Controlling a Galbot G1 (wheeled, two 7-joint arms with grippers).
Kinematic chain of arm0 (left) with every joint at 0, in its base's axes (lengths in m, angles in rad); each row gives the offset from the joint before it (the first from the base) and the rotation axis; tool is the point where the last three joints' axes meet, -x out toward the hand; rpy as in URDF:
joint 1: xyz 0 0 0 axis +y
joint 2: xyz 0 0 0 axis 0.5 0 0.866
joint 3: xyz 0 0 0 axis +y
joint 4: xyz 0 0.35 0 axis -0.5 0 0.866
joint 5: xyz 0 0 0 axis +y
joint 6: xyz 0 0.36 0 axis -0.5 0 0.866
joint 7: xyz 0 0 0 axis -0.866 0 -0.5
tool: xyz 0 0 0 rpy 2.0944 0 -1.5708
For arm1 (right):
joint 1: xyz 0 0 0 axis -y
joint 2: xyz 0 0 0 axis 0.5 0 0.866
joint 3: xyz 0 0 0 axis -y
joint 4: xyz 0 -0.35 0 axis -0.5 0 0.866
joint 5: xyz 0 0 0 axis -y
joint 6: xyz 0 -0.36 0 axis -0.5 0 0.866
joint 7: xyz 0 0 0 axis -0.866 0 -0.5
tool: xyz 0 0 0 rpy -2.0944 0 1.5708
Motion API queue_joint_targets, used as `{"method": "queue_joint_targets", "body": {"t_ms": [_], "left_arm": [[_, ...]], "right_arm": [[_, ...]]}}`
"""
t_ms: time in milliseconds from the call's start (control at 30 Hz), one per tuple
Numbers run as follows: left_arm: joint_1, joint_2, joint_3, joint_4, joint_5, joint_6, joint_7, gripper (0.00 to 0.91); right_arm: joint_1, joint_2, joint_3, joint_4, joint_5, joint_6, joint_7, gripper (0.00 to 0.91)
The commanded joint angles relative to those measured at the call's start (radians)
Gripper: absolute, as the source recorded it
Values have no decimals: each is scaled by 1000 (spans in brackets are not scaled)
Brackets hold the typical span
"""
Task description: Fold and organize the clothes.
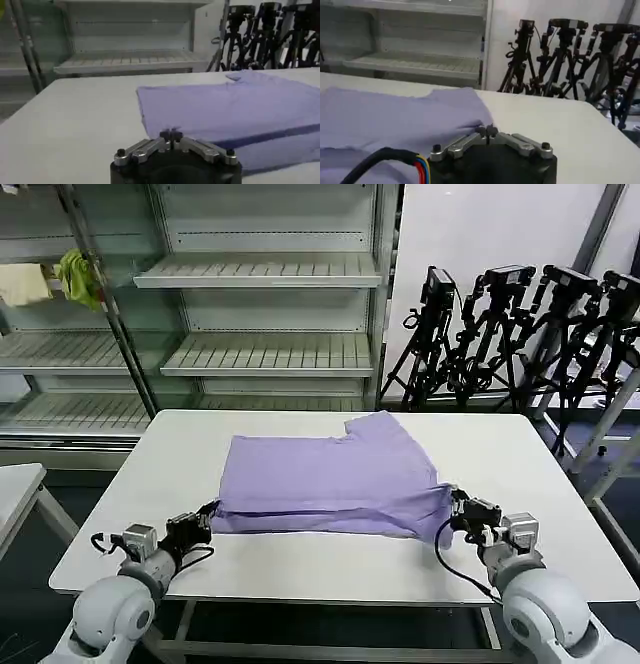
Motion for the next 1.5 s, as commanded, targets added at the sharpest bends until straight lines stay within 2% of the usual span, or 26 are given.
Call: {"method": "queue_joint_targets", "body": {"t_ms": [33,400,733,767,800,833,867,933,1267,1500], "left_arm": [[-67,4,15,49,-1,-3,2,10],[-89,-5,33,92,8,-10,4,10],[-93,-25,68,129,43,-24,13,10],[-92,-26,69,130,47,-24,14,10],[-91,-27,73,131,49,-24,15,161],[-92,-28,74,135,53,-24,15,353],[-92,-30,74,137,57,-24,15,453],[-96,-31,75,147,65,-25,14,907],[-106,-23,50,164,70,-36,4,907],[-80,-12,14,155,71,-38,-2,907]], "right_arm": [[151,3,-68,-49,4,-1,0,0],[227,23,-128,-118,-9,-12,-11,0],[199,37,-167,-137,-63,-30,-19,0],[193,37,-168,-137,-68,-30,-18,252],[186,37,-167,-137,-71,-30,-20,675],[184,38,-166,-140,-77,-30,-22,897],[180,40,-165,-143,-80,-30,-21,907],[180,44,-160,-158,-84,-30,-16,907],[227,63,-130,-266,-89,-29,-3,907],[206,56,-98,-260,-86,-29,-1,907]]}}
